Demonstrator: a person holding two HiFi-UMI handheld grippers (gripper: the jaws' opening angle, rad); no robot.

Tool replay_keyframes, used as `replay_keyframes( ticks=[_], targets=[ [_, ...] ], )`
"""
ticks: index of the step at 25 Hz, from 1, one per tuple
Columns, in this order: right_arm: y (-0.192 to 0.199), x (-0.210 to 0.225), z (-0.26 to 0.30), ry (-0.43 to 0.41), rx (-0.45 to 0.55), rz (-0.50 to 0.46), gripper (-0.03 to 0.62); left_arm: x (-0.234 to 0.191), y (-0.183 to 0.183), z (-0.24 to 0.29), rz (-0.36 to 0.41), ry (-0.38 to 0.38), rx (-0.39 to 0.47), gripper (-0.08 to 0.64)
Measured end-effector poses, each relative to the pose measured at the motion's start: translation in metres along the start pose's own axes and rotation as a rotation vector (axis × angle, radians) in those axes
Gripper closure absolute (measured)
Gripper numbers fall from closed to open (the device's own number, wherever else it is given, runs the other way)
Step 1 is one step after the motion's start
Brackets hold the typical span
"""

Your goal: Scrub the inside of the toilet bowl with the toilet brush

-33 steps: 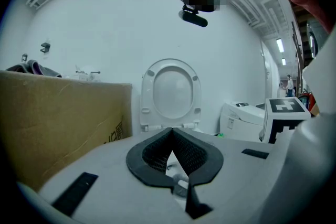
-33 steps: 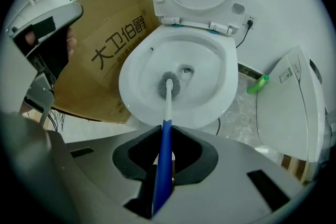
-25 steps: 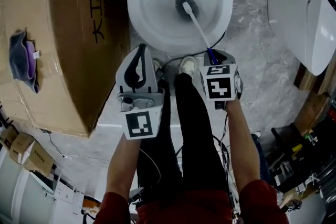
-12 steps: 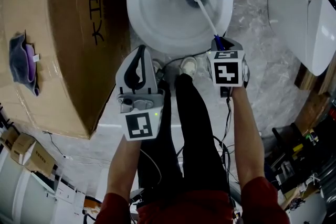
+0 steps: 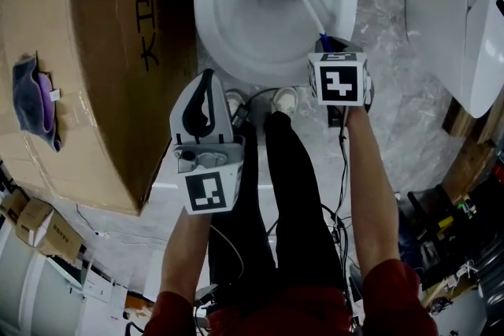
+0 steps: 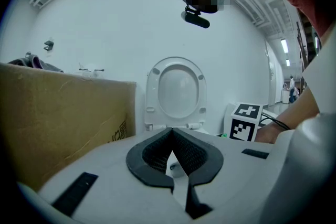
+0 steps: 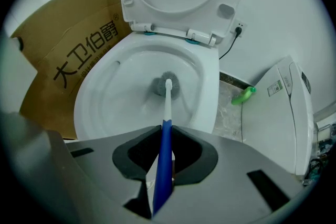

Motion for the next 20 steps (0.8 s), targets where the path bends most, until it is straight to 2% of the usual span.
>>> replay_keyframes(
  ticks=[9, 20],
  targets=[
    [-0.028, -0.038, 0.011, -0.059, 0.021, -0.053, 0.531, -0.017, 0.009, 0.003, -0.007, -0.02, -0.029, 0.548],
    [-0.007, -0.06, 0.006, -0.097, 0.016, -0.083, 0.531, -0.018, 0.015, 0.002, -0.023, -0.021, -0.033, 0.548]
  ],
)
Point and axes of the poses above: the fingertips, and each gripper's own axes: z forward along the fingers, x to its right, y out of its underside, the point moved 10 cm from there along -z, backward along the fingers, and after that the axes turned 9 degrees about -x, right-handed, at the moved point
